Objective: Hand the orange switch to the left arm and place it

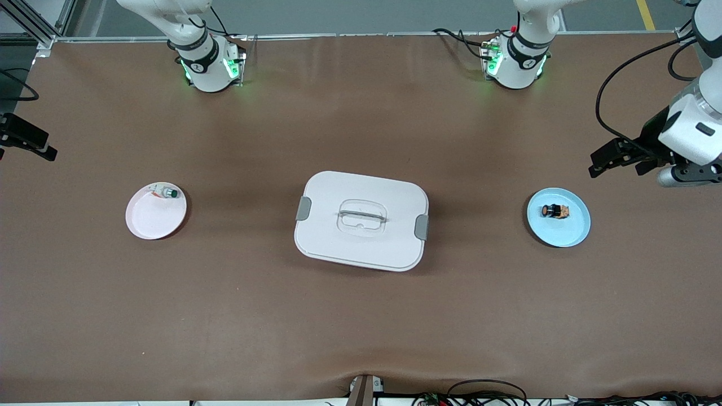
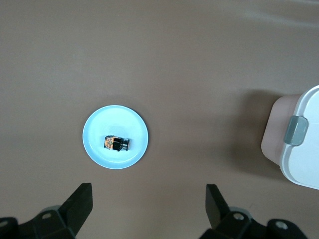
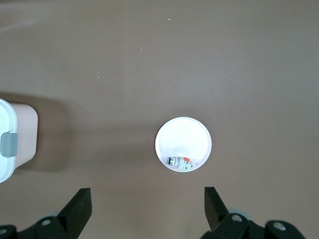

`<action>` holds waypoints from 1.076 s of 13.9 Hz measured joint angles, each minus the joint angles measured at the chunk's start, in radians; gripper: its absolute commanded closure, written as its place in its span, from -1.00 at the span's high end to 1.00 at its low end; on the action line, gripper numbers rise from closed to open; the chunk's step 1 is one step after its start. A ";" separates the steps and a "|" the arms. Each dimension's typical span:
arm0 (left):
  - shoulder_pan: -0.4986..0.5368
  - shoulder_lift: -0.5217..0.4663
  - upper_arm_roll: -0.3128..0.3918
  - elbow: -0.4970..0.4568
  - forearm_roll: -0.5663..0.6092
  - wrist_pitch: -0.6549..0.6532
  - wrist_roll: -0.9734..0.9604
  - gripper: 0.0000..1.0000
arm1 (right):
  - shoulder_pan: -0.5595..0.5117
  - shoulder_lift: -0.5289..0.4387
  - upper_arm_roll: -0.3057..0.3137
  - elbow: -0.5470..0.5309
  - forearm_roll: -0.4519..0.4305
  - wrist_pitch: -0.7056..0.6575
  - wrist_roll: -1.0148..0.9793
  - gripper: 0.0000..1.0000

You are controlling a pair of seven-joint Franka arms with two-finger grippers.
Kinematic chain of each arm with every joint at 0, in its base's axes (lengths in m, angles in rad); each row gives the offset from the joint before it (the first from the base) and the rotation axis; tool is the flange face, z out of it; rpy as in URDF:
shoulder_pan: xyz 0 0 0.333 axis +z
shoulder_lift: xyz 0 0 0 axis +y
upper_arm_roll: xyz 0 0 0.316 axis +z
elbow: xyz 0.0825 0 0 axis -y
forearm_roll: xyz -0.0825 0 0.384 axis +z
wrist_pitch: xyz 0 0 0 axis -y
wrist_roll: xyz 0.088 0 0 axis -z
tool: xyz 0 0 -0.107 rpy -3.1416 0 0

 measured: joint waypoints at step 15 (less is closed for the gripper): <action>-0.041 0.022 -0.001 0.030 0.011 -0.003 0.001 1.00 | 0.000 0.000 -0.002 0.000 0.000 0.000 0.004 1.00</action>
